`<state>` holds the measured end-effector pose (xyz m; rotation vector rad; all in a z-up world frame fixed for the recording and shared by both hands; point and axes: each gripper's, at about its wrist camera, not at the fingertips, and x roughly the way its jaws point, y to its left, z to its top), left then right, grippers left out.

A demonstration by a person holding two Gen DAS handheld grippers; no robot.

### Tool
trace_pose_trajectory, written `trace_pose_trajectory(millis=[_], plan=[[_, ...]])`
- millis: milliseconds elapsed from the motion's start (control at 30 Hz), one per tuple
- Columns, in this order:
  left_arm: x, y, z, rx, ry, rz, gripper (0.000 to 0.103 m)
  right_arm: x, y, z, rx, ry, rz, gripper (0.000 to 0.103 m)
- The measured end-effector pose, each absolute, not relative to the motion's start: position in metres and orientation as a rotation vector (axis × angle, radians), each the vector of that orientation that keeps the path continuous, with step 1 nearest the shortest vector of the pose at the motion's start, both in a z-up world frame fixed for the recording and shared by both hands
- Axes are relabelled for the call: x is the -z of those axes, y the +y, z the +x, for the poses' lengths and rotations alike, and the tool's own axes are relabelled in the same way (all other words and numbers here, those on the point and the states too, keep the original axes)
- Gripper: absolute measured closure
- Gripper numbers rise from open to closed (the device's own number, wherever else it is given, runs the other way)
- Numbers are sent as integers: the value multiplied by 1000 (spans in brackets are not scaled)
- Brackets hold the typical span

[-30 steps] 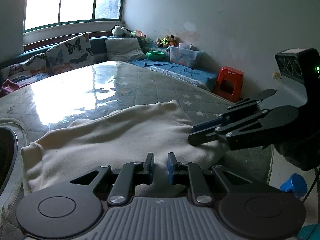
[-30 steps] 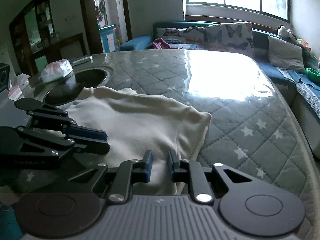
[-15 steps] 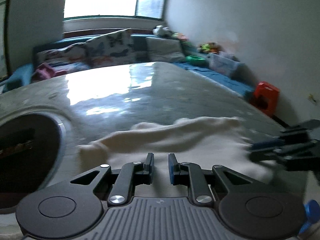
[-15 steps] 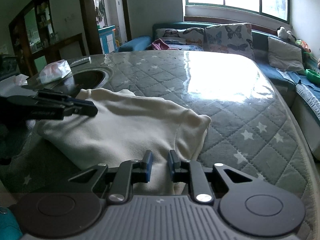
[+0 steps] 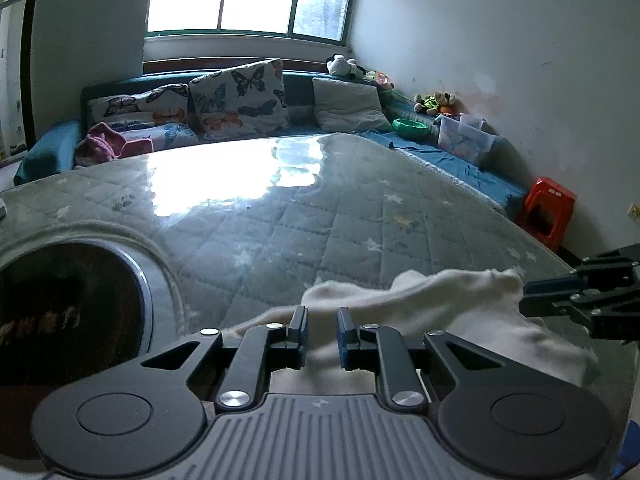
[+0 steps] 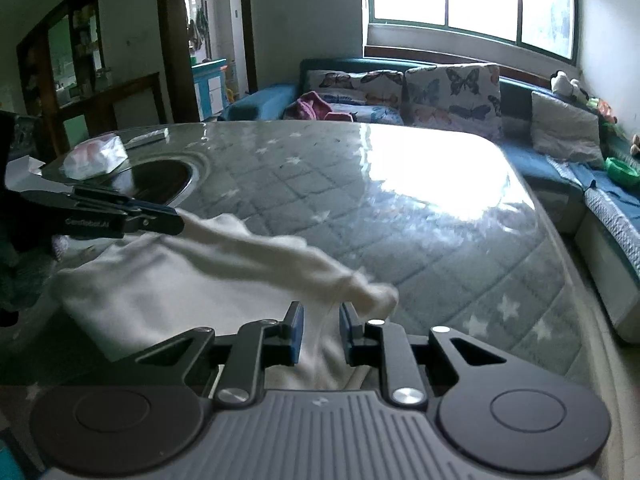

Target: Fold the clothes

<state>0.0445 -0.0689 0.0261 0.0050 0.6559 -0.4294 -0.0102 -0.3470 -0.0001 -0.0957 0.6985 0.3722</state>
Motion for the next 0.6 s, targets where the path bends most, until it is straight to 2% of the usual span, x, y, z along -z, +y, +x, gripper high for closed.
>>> trace_pose_trajectory(millis=[267,600], plan=[[-15,-67,65,394,704,-4,85,14,-350,24,-352,725,-104,85],[-33,-60,35,439,667,-11,85,-2,-341,0,-425,704,-128,83]])
